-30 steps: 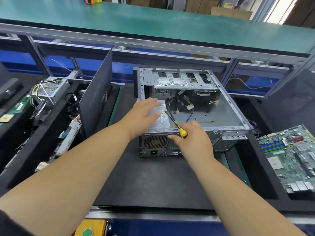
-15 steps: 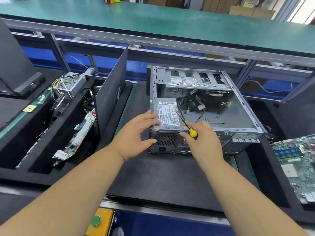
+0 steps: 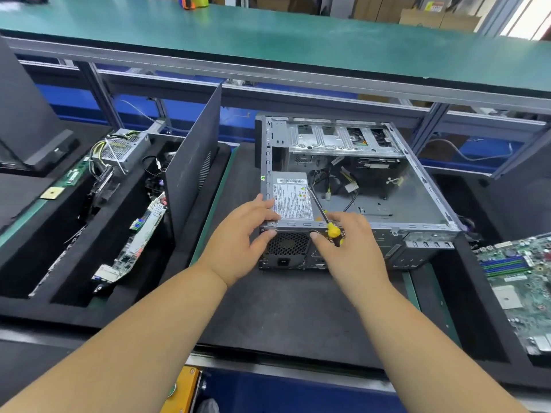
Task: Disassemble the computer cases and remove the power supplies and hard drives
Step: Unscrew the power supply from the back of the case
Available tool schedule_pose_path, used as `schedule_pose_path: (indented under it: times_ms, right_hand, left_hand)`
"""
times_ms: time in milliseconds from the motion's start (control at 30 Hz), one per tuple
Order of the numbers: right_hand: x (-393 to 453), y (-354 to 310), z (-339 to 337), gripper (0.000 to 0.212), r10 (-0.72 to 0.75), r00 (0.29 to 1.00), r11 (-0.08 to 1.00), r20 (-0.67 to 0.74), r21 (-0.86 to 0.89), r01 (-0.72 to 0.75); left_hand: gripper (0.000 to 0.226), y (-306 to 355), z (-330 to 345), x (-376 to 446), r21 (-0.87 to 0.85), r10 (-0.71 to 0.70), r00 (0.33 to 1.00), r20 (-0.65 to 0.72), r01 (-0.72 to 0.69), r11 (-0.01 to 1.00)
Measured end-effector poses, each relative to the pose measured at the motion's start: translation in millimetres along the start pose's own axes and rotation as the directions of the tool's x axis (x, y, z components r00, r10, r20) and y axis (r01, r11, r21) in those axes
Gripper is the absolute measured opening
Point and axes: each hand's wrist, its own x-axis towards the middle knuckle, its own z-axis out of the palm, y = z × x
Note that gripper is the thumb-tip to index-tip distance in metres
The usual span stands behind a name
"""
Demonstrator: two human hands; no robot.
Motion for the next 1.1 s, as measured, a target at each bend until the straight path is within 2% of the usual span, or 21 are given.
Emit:
schedule_pose_path:
  times_ms: [100, 167, 233, 300, 333, 400, 467, 500, 567, 667, 800, 1100]
  right_hand:
    - [-21, -6, 8, 0.023, -0.082, 0.994, 0.986, -0.066, 0.142, 0.091]
    - [-33, -8, 15, 0.012, -0.074, 0.996, 0.967, -0.058, 0.240, 0.086]
    - [-41, -11, 21, 0.011, -0.037, 0.999, 0.934, -0.018, 0.354, 0.041]
    - [-48, -13, 27, 0.013, 0.015, 0.998, 0.883, 0.063, 0.468, -0.042]
    - [-51, -14, 30, 0.014, 0.034, 0.993, 0.860, 0.113, 0.504, -0.087]
    - [-58, -16, 36, 0.017, 0.057, 0.977, 0.814, 0.207, 0.557, -0.166]
    - [-63, -17, 40, 0.018, 0.081, 0.958, 0.789, 0.274, 0.570, -0.229]
    - [-66, -17, 42, 0.016, 0.090, 0.949, 0.788, 0.304, 0.561, -0.254]
    - [-72, -17, 45, 0.010, 0.089, 0.931, 0.796, 0.355, 0.536, -0.281]
    - [-79, -19, 48, 0.012, 0.095, 0.913, 0.801, 0.397, 0.514, -0.307]
    - [-81, -22, 46, 0.013, 0.113, 0.905, 0.823, 0.410, 0.471, -0.317]
    - [-79, -27, 40, 0.013, 0.128, 0.891, 0.788, 0.436, 0.501, -0.358]
  left_hand:
    - [0.028, 2, -5, 2, -0.028, -0.024, 0.999, 0.034, 0.024, 0.999]
    - [0.027, 8, -8, 0, -0.247, -0.177, 0.983, -0.041, 0.162, 0.955]
    - [0.022, 14, -12, -7, -0.444, -0.399, 0.902, -0.166, 0.293, 0.847]
    - [0.019, 14, -15, -12, -0.505, -0.607, 0.771, -0.190, 0.454, 0.734]
    - [0.018, 15, -15, -10, -0.531, -0.694, 0.709, -0.124, 0.544, 0.650]
    - [0.016, 21, -11, -7, -0.526, -0.803, 0.587, 0.104, 0.717, 0.457]
    - [0.017, 30, -6, -7, -0.473, -0.815, 0.465, 0.344, 0.836, 0.277]
    - [0.018, 31, -3, -11, -0.488, -0.778, 0.455, 0.432, 0.844, 0.223]
    - [0.020, 31, 4, -20, -0.575, -0.690, 0.500, 0.524, 0.805, 0.147]
    - [0.021, 31, 11, -24, -0.674, -0.671, 0.530, 0.519, 0.736, 0.060]
    - [0.019, 35, 13, -20, -0.712, -0.686, 0.576, 0.444, 0.692, 0.120]
    - [0.010, 39, 12, -15, -0.730, -0.708, 0.590, 0.389, 0.666, 0.154]
